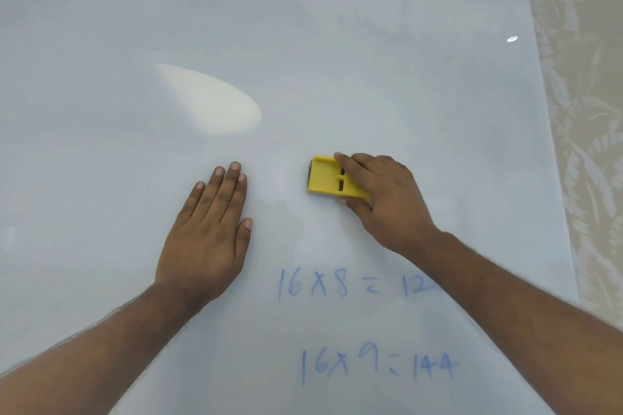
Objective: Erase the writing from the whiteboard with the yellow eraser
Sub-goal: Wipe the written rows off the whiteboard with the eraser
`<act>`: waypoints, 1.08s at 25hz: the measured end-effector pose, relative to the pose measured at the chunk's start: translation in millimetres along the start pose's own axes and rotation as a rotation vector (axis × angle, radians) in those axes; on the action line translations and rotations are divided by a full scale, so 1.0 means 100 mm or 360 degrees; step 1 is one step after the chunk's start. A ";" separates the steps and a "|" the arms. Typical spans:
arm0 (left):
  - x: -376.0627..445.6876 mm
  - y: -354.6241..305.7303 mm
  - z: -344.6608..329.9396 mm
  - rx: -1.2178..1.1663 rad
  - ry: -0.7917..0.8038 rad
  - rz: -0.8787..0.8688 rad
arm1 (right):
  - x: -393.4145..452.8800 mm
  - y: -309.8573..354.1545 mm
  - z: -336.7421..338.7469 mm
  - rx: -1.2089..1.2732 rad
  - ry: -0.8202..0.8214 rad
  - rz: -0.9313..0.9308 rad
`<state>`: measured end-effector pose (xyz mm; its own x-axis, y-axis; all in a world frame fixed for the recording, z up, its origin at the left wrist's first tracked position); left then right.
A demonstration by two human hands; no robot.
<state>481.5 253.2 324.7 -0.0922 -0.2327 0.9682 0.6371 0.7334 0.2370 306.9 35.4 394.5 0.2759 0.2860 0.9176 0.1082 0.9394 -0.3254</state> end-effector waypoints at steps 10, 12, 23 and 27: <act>-0.10 0.00 -0.01 -0.0007 0.0004 0.0032 | -0.68 -0.41 0.17 -0.0097 0.0093 0.0193; -0.10 -0.02 0.00 -0.0001 0.0004 0.0031 | -0.55 -0.58 0.24 -0.0077 0.0001 0.0004; -0.23 -0.06 0.00 -0.0018 0.0052 0.0074 | -1.12 -0.53 0.16 0.0038 0.0202 0.0128; -0.26 -0.06 -0.01 -0.0013 0.0051 0.0077 | -1.11 -0.84 0.35 -0.0021 0.0188 0.0008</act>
<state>481.0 253.6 297.7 -0.0367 -0.2178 0.9753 0.6465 0.7391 0.1893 233.9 -68.4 327.6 0.3870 0.2655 0.8830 0.1188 0.9353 -0.3332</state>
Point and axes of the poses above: each hand's wrist, its own x-axis towards the middle knuckle, its own z-axis out of the back of the hand, y = z × x, the point moved 1 cm from there along x, towards the middle knuckle, and after that the axes turned 1 degree about -z, right-handed, at the moved point
